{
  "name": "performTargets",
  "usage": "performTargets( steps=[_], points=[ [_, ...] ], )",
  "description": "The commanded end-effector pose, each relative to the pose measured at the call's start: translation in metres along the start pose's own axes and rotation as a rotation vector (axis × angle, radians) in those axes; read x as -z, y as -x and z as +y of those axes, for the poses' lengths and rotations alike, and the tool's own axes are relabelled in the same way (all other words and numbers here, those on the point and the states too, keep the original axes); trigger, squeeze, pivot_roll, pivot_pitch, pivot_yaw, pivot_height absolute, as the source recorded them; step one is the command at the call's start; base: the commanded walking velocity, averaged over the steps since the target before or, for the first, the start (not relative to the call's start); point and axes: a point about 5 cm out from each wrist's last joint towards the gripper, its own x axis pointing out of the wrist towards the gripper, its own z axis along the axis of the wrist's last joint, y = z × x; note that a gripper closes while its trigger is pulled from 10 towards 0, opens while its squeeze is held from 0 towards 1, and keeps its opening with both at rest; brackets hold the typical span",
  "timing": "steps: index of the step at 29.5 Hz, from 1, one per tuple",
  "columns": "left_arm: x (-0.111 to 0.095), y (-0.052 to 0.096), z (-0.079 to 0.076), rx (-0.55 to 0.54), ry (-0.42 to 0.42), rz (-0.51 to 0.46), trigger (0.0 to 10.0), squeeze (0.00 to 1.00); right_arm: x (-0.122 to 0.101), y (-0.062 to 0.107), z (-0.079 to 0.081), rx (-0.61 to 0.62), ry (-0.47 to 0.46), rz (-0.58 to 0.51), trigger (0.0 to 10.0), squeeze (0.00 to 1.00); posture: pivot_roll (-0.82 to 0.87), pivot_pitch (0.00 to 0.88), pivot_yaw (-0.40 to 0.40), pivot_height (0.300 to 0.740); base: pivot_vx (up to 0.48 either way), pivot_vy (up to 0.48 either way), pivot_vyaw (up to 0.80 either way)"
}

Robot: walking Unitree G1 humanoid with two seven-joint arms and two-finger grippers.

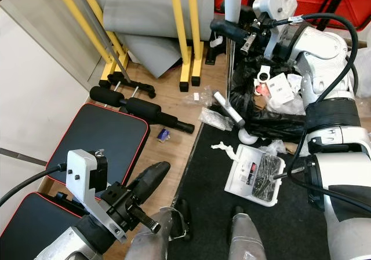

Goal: Sweep floor

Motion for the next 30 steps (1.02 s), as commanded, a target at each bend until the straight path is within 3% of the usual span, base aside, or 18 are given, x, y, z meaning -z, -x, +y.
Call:
performTargets(
  steps=[1,7,11,12,14,19,25,30],
  points=[
    [0.003,0.003,0.002,-0.042,0.008,0.017,10.0,0.0,-0.003,-0.002,0.003,-0.034,0.074,0.002,10.0,0.0,0.05,0.355,0.047,0.74,0.0,0.0,0.0],
    [0.001,0.005,0.001,-0.045,0.006,0.018,10.0,0.0,0.04,-0.003,0.033,-0.118,0.126,0.145,10.0,0.0,0.07,0.37,0.056,0.74,0.0,0.0,0.0],
    [0.001,0.006,0.001,-0.045,0.005,0.02,10.0,0.0,0.05,-0.003,0.042,-0.154,0.135,0.176,10.0,0.0,0.08,0.372,0.059,0.74,0.0,0.0,0.0],
    [0.0,0.007,0.001,-0.046,0.004,0.023,10.0,0.0,0.062,-0.003,0.058,-0.23,0.086,0.185,10.0,0.0,0.09,0.375,0.067,0.74,0.0,0.0,0.0],
    [0.0,0.008,0.001,-0.046,0.004,0.024,10.0,0.0,0.065,-0.002,0.063,-0.268,0.054,0.178,10.0,0.0,0.09,0.375,0.067,0.74,0.0,0.0,0.0],
    [0.0,0.007,0.002,-0.045,0.003,0.026,10.0,0.0,0.063,0.001,0.067,-0.365,-0.044,0.147,10.0,0.0,0.08,0.373,0.067,0.74,0.0,0.0,0.0],
    [0.0,0.007,0.002,-0.045,0.004,0.026,10.0,0.0,0.063,0.001,0.067,-0.383,-0.056,0.139,10.0,0.0,0.08,0.372,0.067,0.74,0.0,0.0,0.0],
    [0.001,0.006,0.003,-0.046,0.003,0.025,10.0,0.0,0.058,0.006,0.067,-0.533,-0.118,0.161,10.0,0.0,0.07,0.368,0.063,0.74,0.0,0.0,0.0]
  ],
)
